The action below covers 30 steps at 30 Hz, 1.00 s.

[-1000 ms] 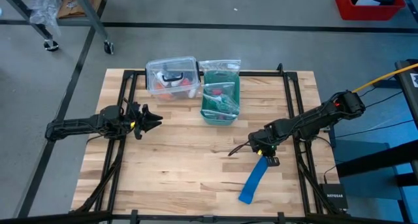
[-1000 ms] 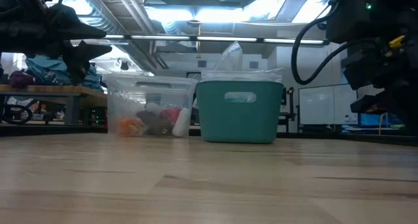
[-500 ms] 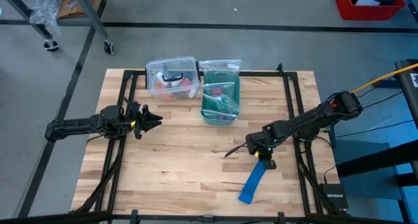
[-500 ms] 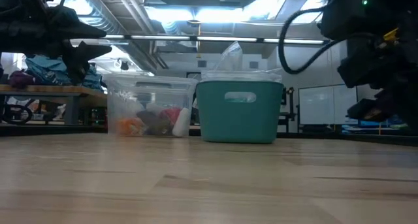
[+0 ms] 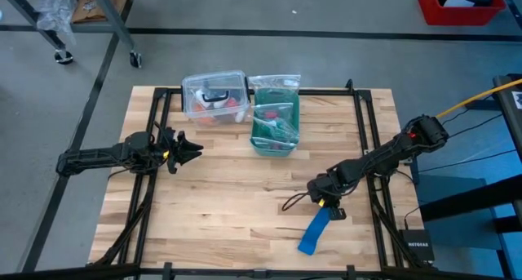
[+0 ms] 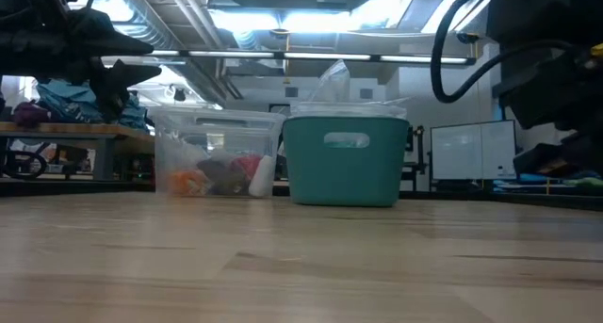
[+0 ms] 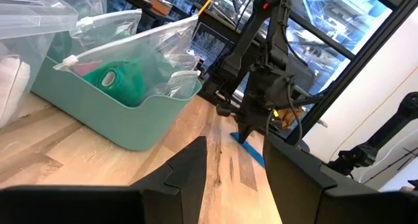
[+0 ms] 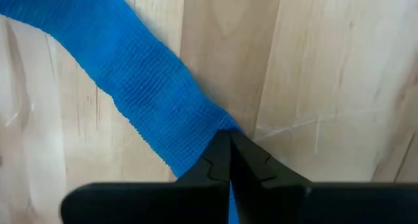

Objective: Roll bandage
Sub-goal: Roll the blue bandage

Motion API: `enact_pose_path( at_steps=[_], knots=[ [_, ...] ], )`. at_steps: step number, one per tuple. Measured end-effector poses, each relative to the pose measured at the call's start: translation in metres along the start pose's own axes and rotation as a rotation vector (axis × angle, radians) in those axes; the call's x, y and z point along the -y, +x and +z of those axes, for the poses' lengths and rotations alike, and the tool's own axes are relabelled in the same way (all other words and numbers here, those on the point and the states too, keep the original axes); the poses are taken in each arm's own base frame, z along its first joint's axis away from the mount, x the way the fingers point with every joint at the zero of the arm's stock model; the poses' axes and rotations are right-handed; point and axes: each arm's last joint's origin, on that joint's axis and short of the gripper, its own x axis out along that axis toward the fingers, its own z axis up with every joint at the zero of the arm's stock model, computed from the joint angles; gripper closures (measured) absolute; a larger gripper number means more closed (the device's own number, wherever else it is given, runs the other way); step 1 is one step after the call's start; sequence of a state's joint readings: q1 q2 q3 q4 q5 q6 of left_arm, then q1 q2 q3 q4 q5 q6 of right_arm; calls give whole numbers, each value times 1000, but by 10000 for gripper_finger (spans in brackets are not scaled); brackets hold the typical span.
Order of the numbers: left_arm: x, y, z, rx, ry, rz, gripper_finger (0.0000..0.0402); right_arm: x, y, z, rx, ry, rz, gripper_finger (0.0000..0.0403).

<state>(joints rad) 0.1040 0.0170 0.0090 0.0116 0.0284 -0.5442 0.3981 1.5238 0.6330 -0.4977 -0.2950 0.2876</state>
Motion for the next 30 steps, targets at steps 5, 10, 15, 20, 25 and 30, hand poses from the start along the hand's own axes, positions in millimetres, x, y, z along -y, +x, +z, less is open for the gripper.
enact_pose_path(
  at_steps=[5, 10, 15, 20, 25, 30],
  knots=[
    [0, 0, 0, 1, 1, 3, 259, 3, -1, -2, -15, 8, -51, 399],
    [0, 0, 0, 1, -24, 3, 259, 4, -1, -4, -32, 14, -79, 399],
    [5, 1, -3, -46, -71, -66, 259, 4, -1, -4, -29, 21, -100, 398],
    [15, 5, -9, -107, -52, -132, 283, 5, -1, -4, -26, 44, -118, 398],
    [27, 15, -11, -94, -66, -182, 327, 5, -1, -4, -24, 48, -122, 398],
    [48, 33, -9, -83, -24, -216, 364, 5, -1, -4, -20, 48, -121, 398]
  ],
)
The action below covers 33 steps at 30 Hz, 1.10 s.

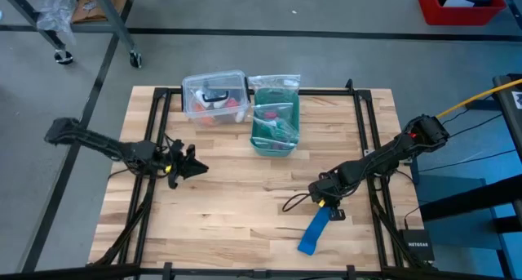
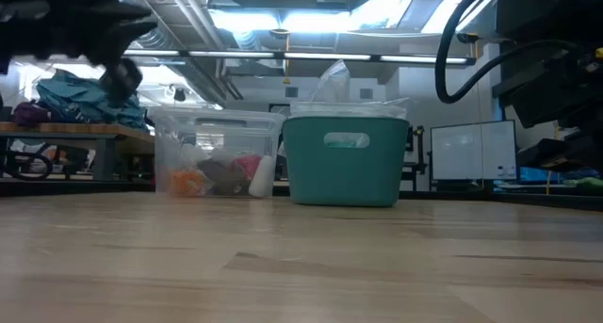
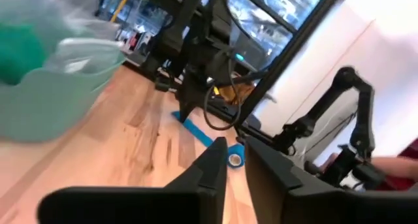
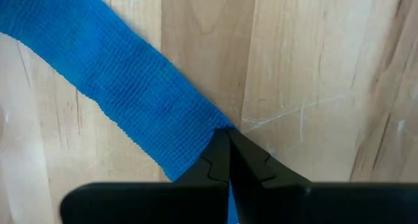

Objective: Roll bandage
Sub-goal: Roll the blue bandage

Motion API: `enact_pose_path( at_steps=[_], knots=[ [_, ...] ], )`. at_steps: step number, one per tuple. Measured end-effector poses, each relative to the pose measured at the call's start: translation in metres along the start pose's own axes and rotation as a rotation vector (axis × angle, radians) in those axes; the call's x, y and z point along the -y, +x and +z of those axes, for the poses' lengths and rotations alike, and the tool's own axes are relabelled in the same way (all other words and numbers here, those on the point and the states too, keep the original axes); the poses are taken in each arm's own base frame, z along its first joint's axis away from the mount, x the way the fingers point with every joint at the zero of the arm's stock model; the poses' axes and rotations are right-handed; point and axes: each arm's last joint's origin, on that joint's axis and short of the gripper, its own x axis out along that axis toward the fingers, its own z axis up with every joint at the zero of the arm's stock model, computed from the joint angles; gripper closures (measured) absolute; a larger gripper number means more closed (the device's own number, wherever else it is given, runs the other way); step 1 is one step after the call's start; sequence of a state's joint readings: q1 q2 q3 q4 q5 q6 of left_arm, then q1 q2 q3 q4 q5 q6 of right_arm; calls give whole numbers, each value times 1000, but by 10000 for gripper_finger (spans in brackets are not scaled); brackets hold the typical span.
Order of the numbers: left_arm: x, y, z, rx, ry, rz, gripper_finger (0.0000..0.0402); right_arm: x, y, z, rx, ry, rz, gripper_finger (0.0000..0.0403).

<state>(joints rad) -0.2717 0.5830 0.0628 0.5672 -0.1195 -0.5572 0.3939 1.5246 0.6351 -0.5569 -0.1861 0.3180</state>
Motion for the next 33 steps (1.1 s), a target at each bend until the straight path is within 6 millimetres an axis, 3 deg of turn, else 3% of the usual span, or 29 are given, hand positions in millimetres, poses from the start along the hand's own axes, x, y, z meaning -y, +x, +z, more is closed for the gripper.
enact_pose_path(
  at_steps=[6, 11, 19, 27, 33],
  knots=[
    [28, 59, 4, -154, 161, 17, 396, 0, 0, 0, 1, 0, 6, 398],
    [46, 123, -11, -271, 294, 24, 398, 0, 0, 0, -1, 0, 5, 398],
    [61, 207, -32, -281, 300, -6, 399, 0, 0, 0, -5, 2, 4, 398],
    [68, 269, -55, -310, 391, -96, 401, 1, 0, 0, -2, 24, -4, 398],
    [73, 300, -62, -302, 490, -130, 401, 1, 0, 0, 0, 44, -11, 398]
  ],
)
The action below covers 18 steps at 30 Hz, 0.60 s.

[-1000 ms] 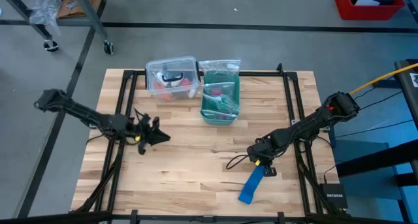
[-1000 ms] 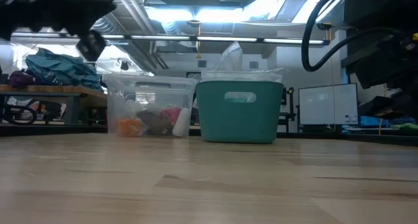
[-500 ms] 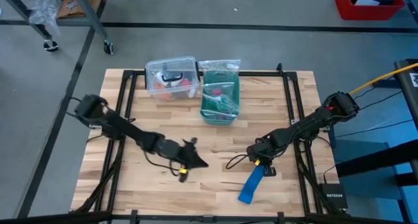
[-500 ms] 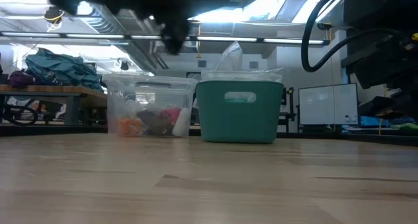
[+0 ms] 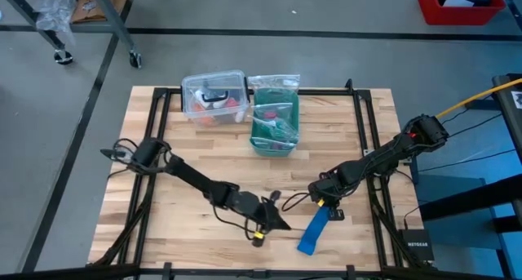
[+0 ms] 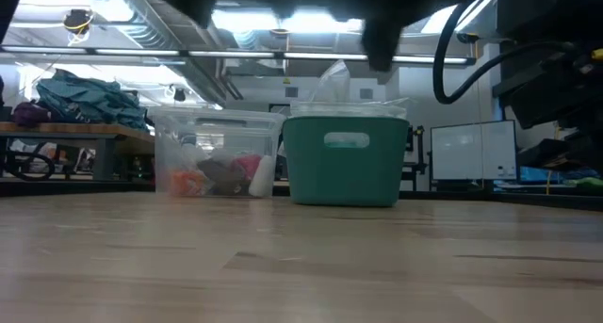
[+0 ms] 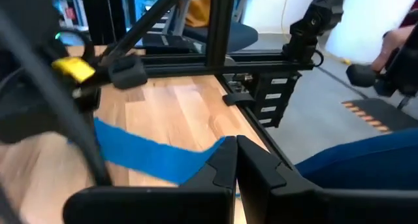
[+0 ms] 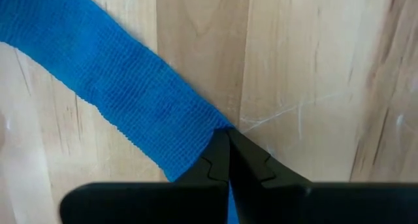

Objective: Roll bandage
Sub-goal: Roll the blue bandage

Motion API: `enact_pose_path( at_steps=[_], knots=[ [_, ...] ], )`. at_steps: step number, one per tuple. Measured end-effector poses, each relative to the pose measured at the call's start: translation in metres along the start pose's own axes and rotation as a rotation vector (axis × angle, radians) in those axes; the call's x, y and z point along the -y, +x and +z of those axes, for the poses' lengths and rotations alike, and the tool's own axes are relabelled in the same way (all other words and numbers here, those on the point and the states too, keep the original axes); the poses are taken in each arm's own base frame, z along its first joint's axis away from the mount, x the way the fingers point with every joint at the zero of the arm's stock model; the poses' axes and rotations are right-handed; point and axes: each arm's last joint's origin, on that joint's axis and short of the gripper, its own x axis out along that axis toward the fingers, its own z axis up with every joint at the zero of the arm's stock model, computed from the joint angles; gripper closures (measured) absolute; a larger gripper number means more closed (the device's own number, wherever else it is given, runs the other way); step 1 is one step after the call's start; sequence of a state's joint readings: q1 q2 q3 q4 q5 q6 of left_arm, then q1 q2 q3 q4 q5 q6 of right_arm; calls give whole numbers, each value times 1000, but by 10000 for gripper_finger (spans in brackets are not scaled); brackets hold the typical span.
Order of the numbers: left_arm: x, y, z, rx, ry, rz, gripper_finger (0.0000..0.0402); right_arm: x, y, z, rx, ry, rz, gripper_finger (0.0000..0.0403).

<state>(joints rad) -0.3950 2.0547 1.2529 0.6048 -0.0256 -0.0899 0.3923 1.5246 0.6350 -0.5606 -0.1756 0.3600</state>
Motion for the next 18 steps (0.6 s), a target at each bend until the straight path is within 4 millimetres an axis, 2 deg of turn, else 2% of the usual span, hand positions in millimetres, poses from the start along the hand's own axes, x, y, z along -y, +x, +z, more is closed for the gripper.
enact_pose_path(
  at_steps=[9, 18],
  knots=[
    [4, 28, 0, -11, 114, -47, 401, 9, -1, 4, 20, 73, 7, 398],
    [29, 49, -15, -17, 171, -147, 401, 21, -4, 9, 40, 94, -3, 398]
  ],
)
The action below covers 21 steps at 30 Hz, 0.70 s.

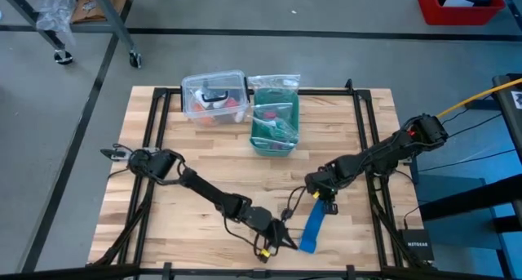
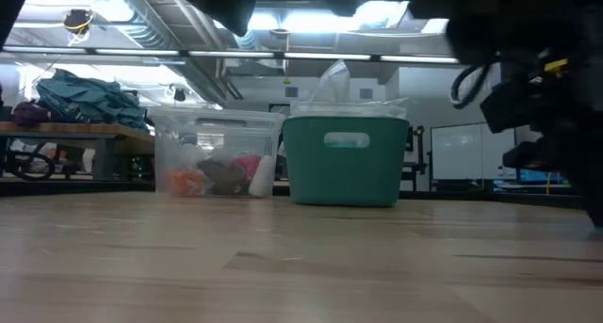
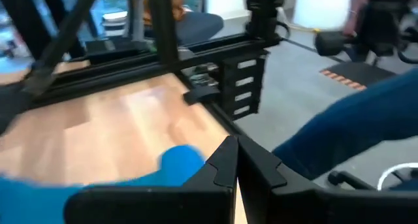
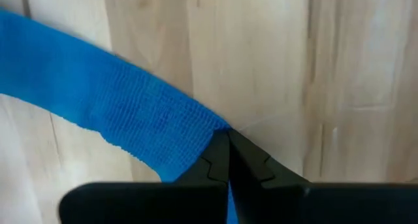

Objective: Roll bandage
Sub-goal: Roll the blue bandage

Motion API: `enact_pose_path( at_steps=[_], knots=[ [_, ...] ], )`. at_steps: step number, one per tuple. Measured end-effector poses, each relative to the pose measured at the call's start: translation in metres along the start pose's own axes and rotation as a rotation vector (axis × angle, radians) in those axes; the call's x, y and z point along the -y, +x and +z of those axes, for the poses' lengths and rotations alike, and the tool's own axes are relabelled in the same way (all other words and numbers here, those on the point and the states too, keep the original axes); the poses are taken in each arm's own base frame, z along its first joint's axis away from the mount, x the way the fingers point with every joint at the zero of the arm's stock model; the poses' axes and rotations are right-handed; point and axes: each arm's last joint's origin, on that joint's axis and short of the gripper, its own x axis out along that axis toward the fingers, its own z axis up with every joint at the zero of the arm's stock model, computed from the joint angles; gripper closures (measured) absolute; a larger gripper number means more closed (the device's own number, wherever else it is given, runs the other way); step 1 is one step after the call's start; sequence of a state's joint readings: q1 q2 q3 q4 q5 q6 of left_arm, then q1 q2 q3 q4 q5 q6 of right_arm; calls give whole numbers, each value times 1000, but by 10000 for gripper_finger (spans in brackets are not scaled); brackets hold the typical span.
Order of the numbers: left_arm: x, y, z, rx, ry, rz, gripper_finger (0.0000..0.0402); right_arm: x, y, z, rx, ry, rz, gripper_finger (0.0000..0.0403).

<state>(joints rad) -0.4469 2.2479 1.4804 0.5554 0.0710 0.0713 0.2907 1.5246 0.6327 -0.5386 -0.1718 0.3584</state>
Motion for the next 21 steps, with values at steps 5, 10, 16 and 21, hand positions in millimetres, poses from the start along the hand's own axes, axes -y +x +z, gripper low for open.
enact_pose_path(
  at_steps=[5, 10, 16, 21],
  knots=[
    [0, 16, -5, 12, 8, -30, 401, 1, 0, 1, 12, 3, -4, 398],
    [-16, 27, 2, 54, 15, 11, 401, 1, 0, 1, 12, 1, 4, 398],
    [-30, 41, -15, -35, 0, 31, 401, 1, 0, 1, 11, -27, 7, 398],
    [-29, 45, -14, -67, 14, -16, 401, 1, 0, 1, 10, -36, 11, 398]
  ],
)
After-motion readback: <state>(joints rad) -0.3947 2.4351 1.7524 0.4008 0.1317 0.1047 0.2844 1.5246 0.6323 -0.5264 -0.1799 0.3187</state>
